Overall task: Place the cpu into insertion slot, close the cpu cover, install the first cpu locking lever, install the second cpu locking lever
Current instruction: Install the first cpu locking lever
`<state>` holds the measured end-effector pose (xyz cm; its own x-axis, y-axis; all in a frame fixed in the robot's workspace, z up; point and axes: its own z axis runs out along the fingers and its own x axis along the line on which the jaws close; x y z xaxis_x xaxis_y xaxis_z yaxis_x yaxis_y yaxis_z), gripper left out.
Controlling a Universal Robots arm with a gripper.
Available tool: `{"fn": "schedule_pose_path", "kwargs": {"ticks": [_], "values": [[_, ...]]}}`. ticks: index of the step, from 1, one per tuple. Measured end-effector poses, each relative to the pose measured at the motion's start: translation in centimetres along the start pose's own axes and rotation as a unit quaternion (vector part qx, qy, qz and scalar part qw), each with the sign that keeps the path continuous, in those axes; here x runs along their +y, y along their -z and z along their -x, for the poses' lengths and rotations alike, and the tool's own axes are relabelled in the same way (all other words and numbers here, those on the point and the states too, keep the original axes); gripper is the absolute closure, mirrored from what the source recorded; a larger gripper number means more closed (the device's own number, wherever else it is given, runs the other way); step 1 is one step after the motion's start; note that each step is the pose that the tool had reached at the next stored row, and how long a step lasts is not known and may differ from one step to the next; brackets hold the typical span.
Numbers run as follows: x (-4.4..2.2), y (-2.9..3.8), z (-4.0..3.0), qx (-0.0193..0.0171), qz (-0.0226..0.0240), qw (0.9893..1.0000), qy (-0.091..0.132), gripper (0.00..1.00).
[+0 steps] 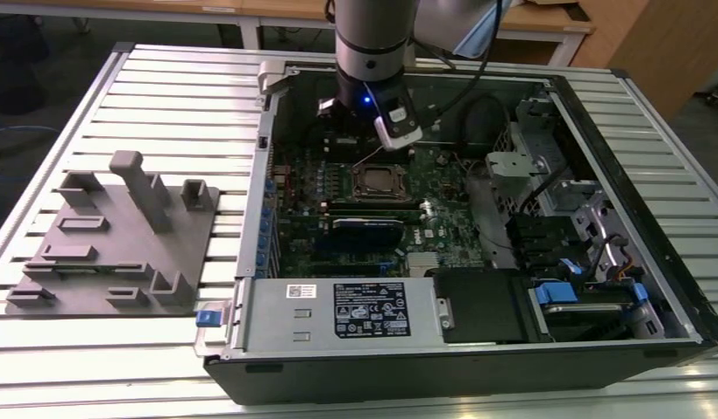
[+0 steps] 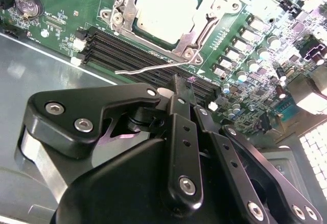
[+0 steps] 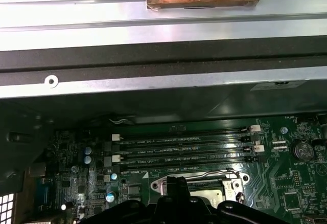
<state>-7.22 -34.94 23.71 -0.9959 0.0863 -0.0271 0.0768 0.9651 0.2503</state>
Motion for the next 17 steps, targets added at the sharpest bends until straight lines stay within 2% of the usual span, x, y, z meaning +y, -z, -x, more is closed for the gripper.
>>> {"fn": "schedule_pose_path", "kwargs": {"ticks": [9,12,17], "values": [[-0.03,-0.11,-0.01,-0.0007,0.0001,1.0,0.0,0.89],[-0.05,-0.19,-0.01,-0.0032,0.0002,1.0,0.001,0.89],[-0.04,-0.2,0.05,-0.0033,0.0003,1.0,0.001,0.89]]}}
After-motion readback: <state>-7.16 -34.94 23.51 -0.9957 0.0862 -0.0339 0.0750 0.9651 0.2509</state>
